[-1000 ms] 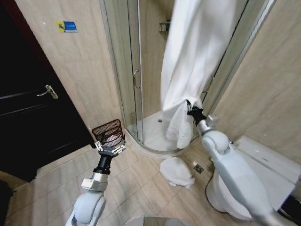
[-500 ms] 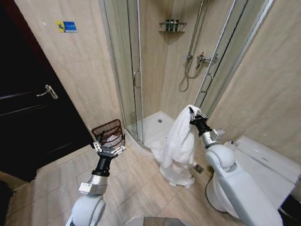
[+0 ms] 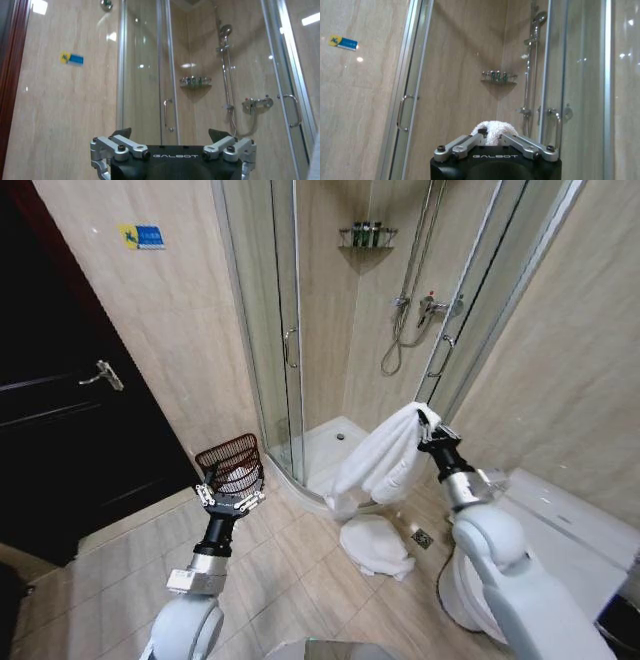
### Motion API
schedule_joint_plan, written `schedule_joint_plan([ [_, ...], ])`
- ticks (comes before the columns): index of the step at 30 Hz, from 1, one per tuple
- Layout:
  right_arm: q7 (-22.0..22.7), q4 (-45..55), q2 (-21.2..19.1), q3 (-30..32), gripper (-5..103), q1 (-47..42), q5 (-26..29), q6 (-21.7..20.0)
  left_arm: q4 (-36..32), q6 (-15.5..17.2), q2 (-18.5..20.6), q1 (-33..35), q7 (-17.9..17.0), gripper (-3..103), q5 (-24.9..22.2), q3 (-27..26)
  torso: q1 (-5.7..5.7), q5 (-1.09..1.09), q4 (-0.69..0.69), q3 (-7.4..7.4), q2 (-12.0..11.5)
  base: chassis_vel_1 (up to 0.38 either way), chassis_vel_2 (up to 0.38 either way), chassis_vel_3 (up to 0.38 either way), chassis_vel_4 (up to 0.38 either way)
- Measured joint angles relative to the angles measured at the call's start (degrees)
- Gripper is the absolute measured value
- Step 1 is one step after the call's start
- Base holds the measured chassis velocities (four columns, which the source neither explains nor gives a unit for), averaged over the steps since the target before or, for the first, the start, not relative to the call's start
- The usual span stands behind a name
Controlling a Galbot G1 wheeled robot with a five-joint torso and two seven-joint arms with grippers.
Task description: Discard the used towel into the hamper.
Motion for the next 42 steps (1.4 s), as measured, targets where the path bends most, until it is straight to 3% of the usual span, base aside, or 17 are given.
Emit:
schedule_joint_plan([
  [7,3.57,5.36,-1.04,1.17,2,-4.26,-0.02,-1.44,-0.51,1.40,0.59,-0.59,-0.59,100,-2.30,-0.46,0.00,0.01,0.00,0.00,0.01,0.000,0.000,0.000,0.000],
  [18,4.51,8.39,-0.30,2.30,2,-9.44,-1.24,-1.50,-2.15,2.64,1.55,-0.35,-1.00,100,-3.37,-0.37,0.00,0.01,0.00,0.00,0.01,0.031,0.034,0.039,0.037],
  [42,4.86,11.95,2.67,3.28,2,-15.34,-6.92,-0.06,-2.53,0.27,2.08,0.72,-0.06,100,-3.52,-0.07,0.00,0.02,0.00,0.01,0.00,0.068,0.071,0.069,0.066],
])
